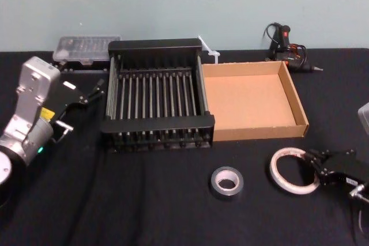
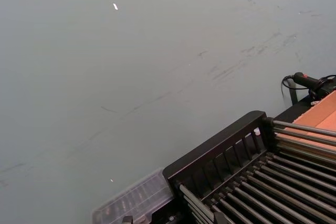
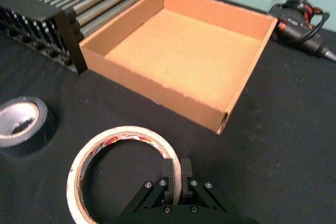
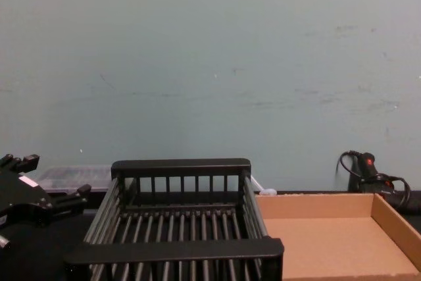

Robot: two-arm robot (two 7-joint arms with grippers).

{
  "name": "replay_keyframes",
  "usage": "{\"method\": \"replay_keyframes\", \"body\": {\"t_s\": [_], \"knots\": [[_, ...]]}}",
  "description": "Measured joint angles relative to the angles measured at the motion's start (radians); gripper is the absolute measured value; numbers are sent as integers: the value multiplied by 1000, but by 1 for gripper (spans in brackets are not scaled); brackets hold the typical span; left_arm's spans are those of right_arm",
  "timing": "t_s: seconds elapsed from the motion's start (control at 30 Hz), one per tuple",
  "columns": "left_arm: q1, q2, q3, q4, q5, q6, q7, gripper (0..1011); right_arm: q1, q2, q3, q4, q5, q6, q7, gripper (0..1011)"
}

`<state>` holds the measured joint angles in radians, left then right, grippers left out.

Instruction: Pick up the white tape and place it into the black box , Pick up the silver tape and place it into the brown box.

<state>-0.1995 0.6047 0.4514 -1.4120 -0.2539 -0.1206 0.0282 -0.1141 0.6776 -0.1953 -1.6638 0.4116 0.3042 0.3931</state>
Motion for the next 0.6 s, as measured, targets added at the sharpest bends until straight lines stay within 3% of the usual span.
{"method": "replay_keyframes", "body": {"t_s": [0.33, 0.6], "knots": [[0, 0, 0, 0, 0, 0, 0, 1001, 46, -21, 10, -14, 12, -1, -20, 90], [0, 0, 0, 0, 0, 0, 0, 1001, 121, -54, -17, 6, -18, 9, -48, 90]]}}
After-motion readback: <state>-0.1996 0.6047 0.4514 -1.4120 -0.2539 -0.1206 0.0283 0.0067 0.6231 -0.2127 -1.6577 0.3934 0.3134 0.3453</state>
